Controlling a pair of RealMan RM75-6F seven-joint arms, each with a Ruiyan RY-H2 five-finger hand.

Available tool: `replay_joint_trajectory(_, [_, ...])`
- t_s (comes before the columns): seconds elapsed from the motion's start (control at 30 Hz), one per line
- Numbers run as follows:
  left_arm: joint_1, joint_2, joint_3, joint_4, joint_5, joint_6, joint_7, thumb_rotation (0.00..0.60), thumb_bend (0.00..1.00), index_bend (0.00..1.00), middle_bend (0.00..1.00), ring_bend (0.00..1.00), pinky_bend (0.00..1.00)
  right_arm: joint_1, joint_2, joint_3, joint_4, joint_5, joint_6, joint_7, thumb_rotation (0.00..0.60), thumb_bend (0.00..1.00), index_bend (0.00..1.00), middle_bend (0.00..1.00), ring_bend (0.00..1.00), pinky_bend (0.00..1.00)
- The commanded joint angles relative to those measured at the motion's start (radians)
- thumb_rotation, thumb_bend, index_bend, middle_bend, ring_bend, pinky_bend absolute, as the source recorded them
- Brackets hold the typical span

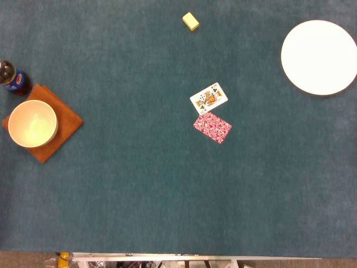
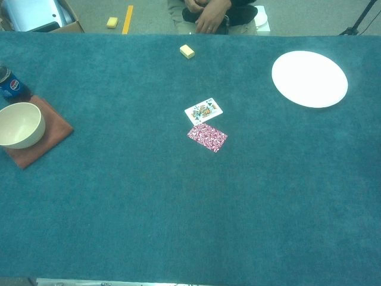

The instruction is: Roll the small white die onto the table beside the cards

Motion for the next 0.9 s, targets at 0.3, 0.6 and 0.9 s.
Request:
replay_joint_trajectory(0.3, [0.005,0.000,0.003,0.008,0.010,0.010,-0.011,0.600,0.34,0.06,0.09,0.03,0.07,0.028,0.003,0.007,-0.034,-0.024,-0.054,0.008,0.600,0.27,0.32,0.28,0.06,0.10])
replay_joint_trajectory(0.6, [0.020,0.004,0.013,0.005,0.033,0.037,-0.019,0.600,0.34,0.06,0.09,0.03,0.07,0.210,-0.054,0.110,-0.064,0.128,-0.276,-0.059,0.600,0.40,0.35,0.28,0.06,0.10])
replay_joint_trajectory(0.9, [0.033,0.014,0.019,-0.001,0.058,0.064,-0.021,0.600,0.34,0.06,0.09,0.03,0.07,0.424,-0.231,0.215,0.048,0.384,-0.427,-0.183,0.600,0.29,0.37,0.28,0.06,0.10])
